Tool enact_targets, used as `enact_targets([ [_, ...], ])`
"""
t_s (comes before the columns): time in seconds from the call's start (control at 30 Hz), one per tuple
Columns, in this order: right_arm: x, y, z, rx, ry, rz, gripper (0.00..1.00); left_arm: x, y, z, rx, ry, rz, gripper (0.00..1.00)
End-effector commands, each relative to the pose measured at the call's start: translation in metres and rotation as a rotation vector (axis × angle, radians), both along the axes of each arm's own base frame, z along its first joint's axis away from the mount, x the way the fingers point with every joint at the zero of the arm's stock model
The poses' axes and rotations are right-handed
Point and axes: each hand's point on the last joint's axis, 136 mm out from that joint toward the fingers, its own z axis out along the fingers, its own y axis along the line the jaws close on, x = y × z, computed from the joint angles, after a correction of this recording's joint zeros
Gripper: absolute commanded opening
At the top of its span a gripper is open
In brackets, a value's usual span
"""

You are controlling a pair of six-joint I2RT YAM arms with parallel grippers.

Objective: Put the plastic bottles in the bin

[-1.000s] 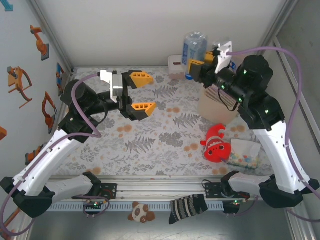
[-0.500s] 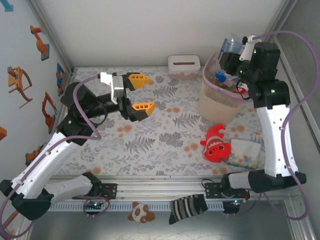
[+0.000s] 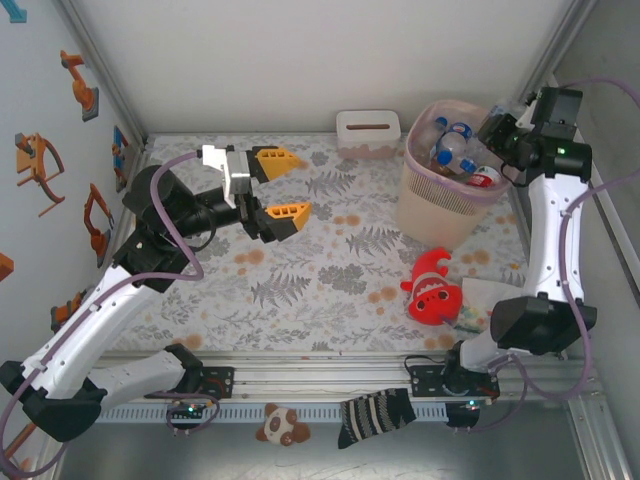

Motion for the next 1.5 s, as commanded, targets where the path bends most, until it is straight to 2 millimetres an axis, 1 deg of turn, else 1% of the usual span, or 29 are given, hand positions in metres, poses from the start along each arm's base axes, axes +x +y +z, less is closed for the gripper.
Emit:
enact_targets([
  [0.0, 0.005, 0.001, -0.018, 0.092, 0.057, 0.008, 0.38, 0.003, 0.001, -0.006, 0.012, -0.005, 0.03, 0.84],
  [0.07, 0.008, -0.001, -0.029, 0.098, 0.084, 0.008, 0.38, 0.008, 0.002, -0.01, 0.023, 0.006, 0.058, 0.84],
  [0.13, 0.01, -0.007, -0.038, 0.079, 0.106, -0.01, 0.4, 0.02, 0.005, -0.017, 0.041, 0.032, 0.127, 0.84],
  [0.23, 0.011, -0.013, -0.045, 0.046, 0.123, -0.029, 0.43, 0.04, 0.012, -0.031, 0.077, 0.07, 0.25, 0.84],
  [0.27, 0.011, -0.015, -0.045, 0.042, 0.124, -0.034, 0.46, 0.046, 0.015, -0.035, 0.089, 0.085, 0.288, 0.84],
  [0.3, 0.011, -0.015, -0.045, 0.039, 0.125, -0.035, 0.51, 0.053, 0.018, -0.04, 0.104, 0.106, 0.336, 0.84],
  [0.33, 0.011, -0.016, -0.044, 0.036, 0.124, -0.036, 0.54, 0.06, 0.024, -0.045, 0.119, 0.125, 0.388, 0.84],
  [0.4, 0.01, -0.018, -0.04, 0.026, 0.119, -0.039, 0.56, 0.071, 0.032, -0.056, 0.155, 0.151, 0.47, 0.84],
  [0.5, 0.005, -0.02, -0.029, -0.002, 0.105, -0.049, 0.59, 0.085, 0.047, -0.072, 0.212, 0.182, 0.588, 0.84],
  [0.67, -0.009, -0.027, -0.008, -0.064, 0.075, -0.075, 0.64, 0.107, 0.073, -0.096, 0.298, 0.241, 0.783, 0.84],
  [0.73, -0.015, -0.029, 0.0, -0.085, 0.06, -0.085, 0.66, 0.112, 0.08, -0.105, 0.329, 0.258, 0.824, 0.84],
  [0.9, -0.026, -0.027, 0.013, -0.106, 0.033, -0.077, 0.67, 0.12, 0.086, -0.126, 0.374, 0.3, 0.851, 0.85],
  [1.0, -0.032, -0.024, 0.02, -0.109, 0.015, -0.067, 0.67, 0.126, 0.093, -0.138, 0.384, 0.346, 0.867, 0.85],
  [1.07, -0.033, -0.021, 0.023, -0.108, -0.005, -0.051, 0.65, 0.131, 0.1, -0.145, 0.381, 0.384, 0.88, 0.85],
  [1.17, -0.032, -0.012, 0.025, -0.093, -0.037, -0.004, 0.56, 0.137, 0.111, -0.158, 0.381, 0.431, 0.904, 0.85],
  [1.2, -0.032, -0.008, 0.025, -0.081, -0.048, 0.014, 0.52, 0.138, 0.114, -0.164, 0.386, 0.445, 0.914, 0.85],
  [1.23, -0.031, -0.004, 0.025, -0.065, -0.056, 0.031, 0.46, 0.14, 0.117, -0.169, 0.391, 0.456, 0.922, 0.85],
  [1.33, -0.026, 0.012, 0.02, -0.003, -0.066, 0.106, 0.38, 0.142, 0.121, -0.182, 0.405, 0.486, 0.932, 0.85],
  [1.47, -0.022, 0.026, 0.007, 0.054, -0.054, 0.168, 0.35, 0.144, 0.125, -0.197, 0.417, 0.523, 0.933, 0.85],
])
